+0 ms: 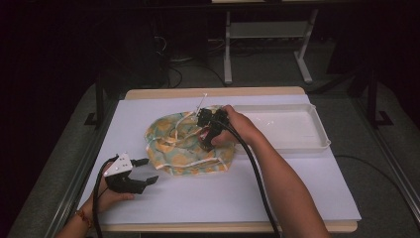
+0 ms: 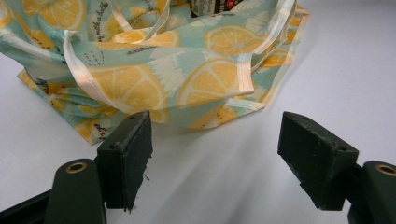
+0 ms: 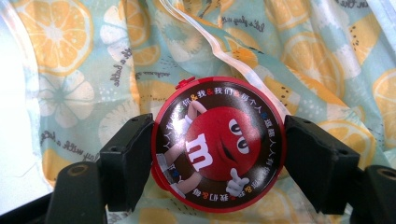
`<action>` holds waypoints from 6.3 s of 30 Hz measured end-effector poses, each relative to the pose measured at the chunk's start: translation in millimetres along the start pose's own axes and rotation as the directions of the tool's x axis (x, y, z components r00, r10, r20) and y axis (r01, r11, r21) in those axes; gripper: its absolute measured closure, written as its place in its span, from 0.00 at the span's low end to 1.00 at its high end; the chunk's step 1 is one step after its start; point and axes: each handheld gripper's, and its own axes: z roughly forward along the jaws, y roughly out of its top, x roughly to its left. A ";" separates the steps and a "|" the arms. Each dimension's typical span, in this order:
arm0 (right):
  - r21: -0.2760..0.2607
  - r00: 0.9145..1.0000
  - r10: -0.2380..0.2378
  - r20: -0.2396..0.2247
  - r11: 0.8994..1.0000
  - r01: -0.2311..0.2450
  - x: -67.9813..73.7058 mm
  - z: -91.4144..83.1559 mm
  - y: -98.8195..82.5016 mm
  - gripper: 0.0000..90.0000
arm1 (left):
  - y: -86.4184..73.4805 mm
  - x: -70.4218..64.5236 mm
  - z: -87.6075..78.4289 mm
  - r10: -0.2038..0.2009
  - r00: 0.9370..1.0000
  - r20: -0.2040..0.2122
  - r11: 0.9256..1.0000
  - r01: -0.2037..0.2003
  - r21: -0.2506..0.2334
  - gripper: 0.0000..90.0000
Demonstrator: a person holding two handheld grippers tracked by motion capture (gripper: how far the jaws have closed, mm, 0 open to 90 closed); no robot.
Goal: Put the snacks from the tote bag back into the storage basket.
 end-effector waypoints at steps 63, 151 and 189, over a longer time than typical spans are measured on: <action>-0.026 0.999 -0.023 0.027 0.999 0.024 0.1 -61.4 10.9 0.29 | -0.4 1.5 -0.2 -0.015 0.999 -0.029 1.000 0.014 -0.015 0.21; 0.114 0.994 0.099 0.049 0.988 -0.104 -60.2 -78.1 -103.7 0.29 | -1.5 -1.9 -1.1 -0.009 1.000 -0.024 1.000 0.009 0.003 0.22; 0.107 0.995 0.095 0.044 0.989 -0.099 -70.3 -45.0 -110.4 0.37 | -1.4 -3.8 -3.1 -0.004 1.000 -0.008 1.000 0.004 0.003 0.22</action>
